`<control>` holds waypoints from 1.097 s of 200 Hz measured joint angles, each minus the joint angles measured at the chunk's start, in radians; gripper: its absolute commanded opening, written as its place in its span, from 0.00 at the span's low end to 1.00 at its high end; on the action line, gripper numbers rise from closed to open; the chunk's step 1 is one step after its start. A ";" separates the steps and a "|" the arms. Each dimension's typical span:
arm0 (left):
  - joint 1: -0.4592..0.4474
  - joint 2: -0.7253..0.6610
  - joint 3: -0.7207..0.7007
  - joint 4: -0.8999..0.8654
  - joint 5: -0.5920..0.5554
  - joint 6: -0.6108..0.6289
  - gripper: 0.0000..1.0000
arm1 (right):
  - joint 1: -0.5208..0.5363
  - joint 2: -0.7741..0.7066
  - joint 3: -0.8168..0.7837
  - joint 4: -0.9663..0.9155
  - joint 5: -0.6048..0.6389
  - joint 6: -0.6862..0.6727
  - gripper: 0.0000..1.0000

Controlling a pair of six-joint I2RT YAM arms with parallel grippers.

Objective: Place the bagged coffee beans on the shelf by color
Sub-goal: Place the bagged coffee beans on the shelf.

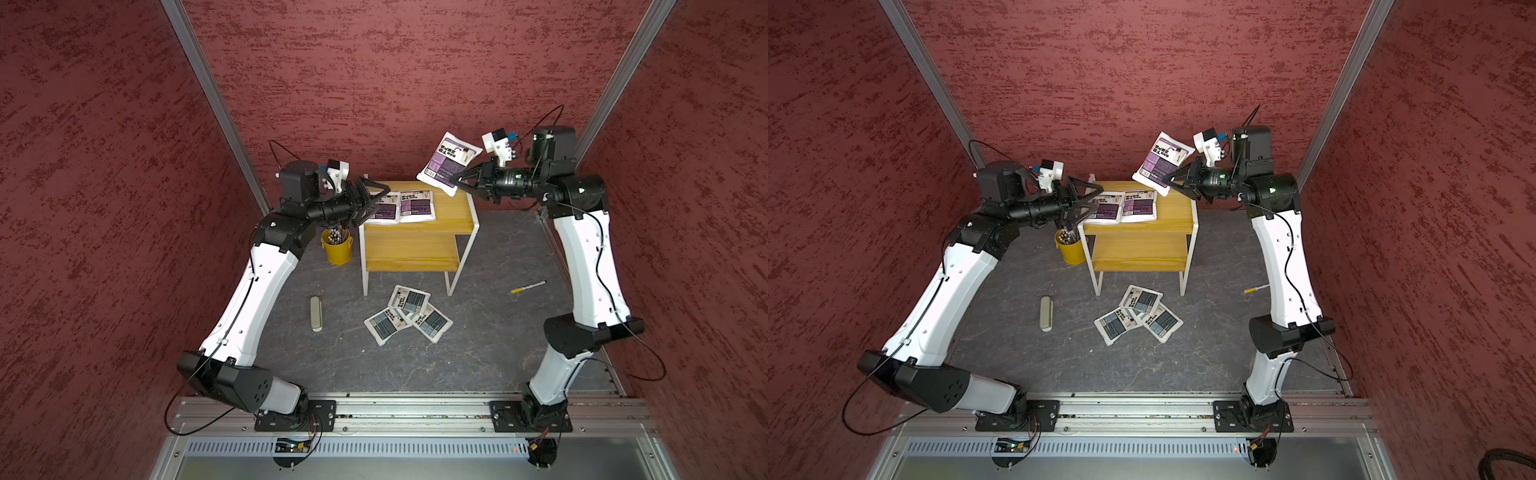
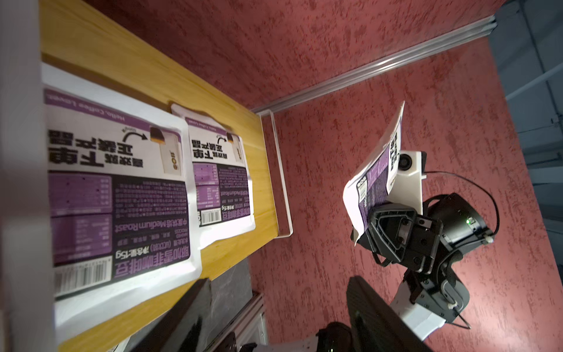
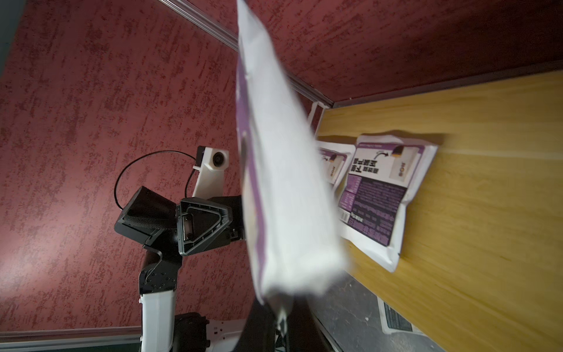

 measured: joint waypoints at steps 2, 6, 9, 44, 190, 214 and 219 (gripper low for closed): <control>0.000 0.004 0.007 -0.009 0.005 0.009 0.74 | -0.002 0.005 0.006 -0.016 0.000 -0.006 0.03; 0.002 0.012 0.019 -0.024 0.013 0.021 0.74 | -0.007 0.010 0.015 -0.042 0.000 -0.017 0.03; 0.003 0.018 0.029 -0.036 0.019 0.030 0.74 | -0.011 0.014 0.022 -0.065 0.000 -0.027 0.03; 0.009 0.072 0.183 -0.120 0.075 0.111 0.74 | -0.043 0.028 0.034 -0.227 0.002 -0.104 0.03; -0.119 0.496 0.694 -0.209 0.250 0.164 0.69 | -0.072 -0.087 -0.162 -0.161 -0.127 -0.177 0.03; -0.114 0.515 0.698 -0.182 0.285 0.149 0.69 | -0.072 -0.163 -0.319 0.013 -0.208 -0.090 0.03; -0.114 0.515 0.698 -0.180 0.291 0.148 0.69 | -0.072 -0.177 -0.351 0.055 -0.225 -0.066 0.03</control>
